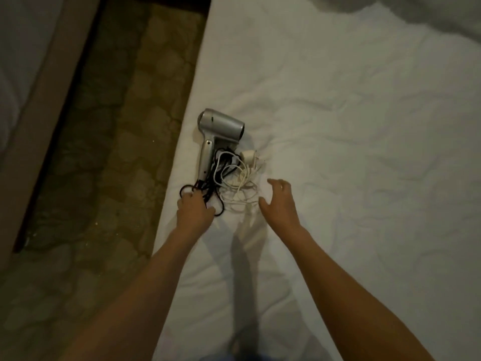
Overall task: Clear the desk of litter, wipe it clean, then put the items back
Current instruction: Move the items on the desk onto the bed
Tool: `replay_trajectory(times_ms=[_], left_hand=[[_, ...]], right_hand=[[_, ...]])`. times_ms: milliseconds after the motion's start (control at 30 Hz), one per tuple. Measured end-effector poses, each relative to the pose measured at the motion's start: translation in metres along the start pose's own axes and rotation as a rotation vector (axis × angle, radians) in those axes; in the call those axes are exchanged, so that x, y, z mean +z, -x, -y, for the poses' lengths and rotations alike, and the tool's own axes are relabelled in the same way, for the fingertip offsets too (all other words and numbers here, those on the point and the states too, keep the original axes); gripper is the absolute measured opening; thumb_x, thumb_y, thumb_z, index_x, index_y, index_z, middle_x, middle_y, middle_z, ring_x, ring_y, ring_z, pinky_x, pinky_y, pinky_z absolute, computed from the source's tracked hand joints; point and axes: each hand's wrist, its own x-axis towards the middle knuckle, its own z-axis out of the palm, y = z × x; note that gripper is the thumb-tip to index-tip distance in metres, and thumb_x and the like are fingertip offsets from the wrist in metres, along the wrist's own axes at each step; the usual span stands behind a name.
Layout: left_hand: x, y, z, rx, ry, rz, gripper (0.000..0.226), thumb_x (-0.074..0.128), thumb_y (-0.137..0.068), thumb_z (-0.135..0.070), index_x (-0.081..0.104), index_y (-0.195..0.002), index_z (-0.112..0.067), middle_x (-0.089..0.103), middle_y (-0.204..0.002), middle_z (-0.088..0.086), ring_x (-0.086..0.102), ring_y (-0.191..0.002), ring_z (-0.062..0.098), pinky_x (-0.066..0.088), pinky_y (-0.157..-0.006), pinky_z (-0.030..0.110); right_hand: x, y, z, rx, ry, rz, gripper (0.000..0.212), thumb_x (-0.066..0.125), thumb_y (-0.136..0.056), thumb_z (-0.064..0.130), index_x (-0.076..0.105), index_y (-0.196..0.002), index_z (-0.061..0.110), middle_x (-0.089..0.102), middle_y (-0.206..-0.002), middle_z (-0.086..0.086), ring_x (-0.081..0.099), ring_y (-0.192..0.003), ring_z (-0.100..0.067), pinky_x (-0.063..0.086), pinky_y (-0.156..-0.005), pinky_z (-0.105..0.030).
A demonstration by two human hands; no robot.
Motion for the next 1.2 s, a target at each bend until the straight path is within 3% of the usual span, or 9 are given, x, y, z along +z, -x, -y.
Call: replay_trajectory(times_ms=[100, 333, 600, 767, 1033, 1133, 1200], left_hand=[[-0.014, 0.042, -0.020, 0.089, -0.073, 0.040, 0.051, 0.053, -0.092, -0.024, 0.038, -0.137, -0.005, 0.037, -0.140, 0.021, 0.033, -0.128, 0.038, 0.032, -0.103, 0.042], [-0.048, 0.150, -0.105, 0.545, -0.310, -0.095, 0.046, 0.049, -0.093, -0.026, 0.041, -0.135, -0.011, 0.046, -0.134, 0.012, 0.041, -0.125, 0.030, 0.037, -0.100, 0.038], [-0.012, 0.278, -0.163, 0.766, -0.423, -0.082, 0.045, 0.047, -0.094, -0.025, 0.040, -0.136, -0.013, 0.046, -0.134, 0.011, 0.044, -0.121, 0.027, 0.038, -0.097, 0.036], [0.059, 0.376, -0.212, 0.928, -0.500, -0.076, 0.045, 0.049, -0.094, -0.025, 0.041, -0.137, -0.013, 0.048, -0.133, 0.010, 0.045, -0.121, 0.027, 0.039, -0.096, 0.036], [0.229, 0.569, -0.280, 1.354, -0.589, 0.091, 0.044, 0.049, -0.094, -0.023, 0.044, -0.136, -0.011, 0.051, -0.129, 0.013, 0.047, -0.118, 0.029, 0.041, -0.094, 0.036], [0.284, 0.632, -0.289, 1.492, -0.616, 0.173, 0.043, 0.050, -0.093, -0.023, 0.045, -0.135, -0.012, 0.051, -0.128, 0.012, 0.048, -0.118, 0.029, 0.042, -0.095, 0.037], [0.318, 0.669, -0.292, 1.575, -0.668, 0.221, 0.040, 0.048, -0.094, -0.023, 0.047, -0.132, -0.012, 0.052, -0.127, 0.012, 0.048, -0.116, 0.028, 0.041, -0.093, 0.037]], right_hand=[[-0.024, 0.038, 0.010, -0.009, -0.005, -0.058, 0.049, 0.058, -0.091, 0.012, 0.043, -0.137, 0.003, 0.040, -0.138, -0.018, 0.043, -0.126, -0.030, 0.033, -0.103, -0.029], [-0.090, 0.129, 0.028, 0.095, 0.067, -0.161, 0.044, 0.059, -0.091, 0.023, 0.047, -0.131, 0.009, 0.047, -0.132, -0.013, 0.046, -0.121, -0.027, 0.039, -0.098, -0.034], [-0.138, 0.249, -0.028, 0.220, 0.049, -0.268, 0.046, 0.058, -0.092, 0.026, 0.045, -0.133, 0.012, 0.046, -0.134, -0.010, 0.045, -0.122, -0.025, 0.042, -0.098, -0.033], [-0.179, 0.360, -0.117, 0.343, -0.038, -0.433, 0.046, 0.058, -0.093, 0.027, 0.044, -0.134, 0.011, 0.045, -0.133, -0.011, 0.044, -0.122, -0.025, 0.041, -0.098, -0.033], [-0.215, 0.574, -0.286, 0.675, -0.217, -0.751, 0.042, 0.059, -0.092, 0.028, 0.048, -0.130, 0.014, 0.051, -0.126, -0.006, 0.052, -0.112, -0.023, 0.048, -0.095, -0.032], [-0.209, 0.639, -0.330, 0.796, -0.262, -0.837, 0.020, 0.057, -0.093, 0.029, 0.061, -0.109, 0.017, 0.060, -0.101, 0.003, 0.059, -0.089, -0.013, 0.051, -0.080, -0.026], [-0.205, 0.679, -0.354, 0.846, -0.311, -0.895, 0.009, 0.058, -0.093, 0.025, 0.064, -0.093, 0.018, 0.064, -0.092, 0.003, 0.060, -0.083, -0.013, 0.055, -0.083, -0.033]])
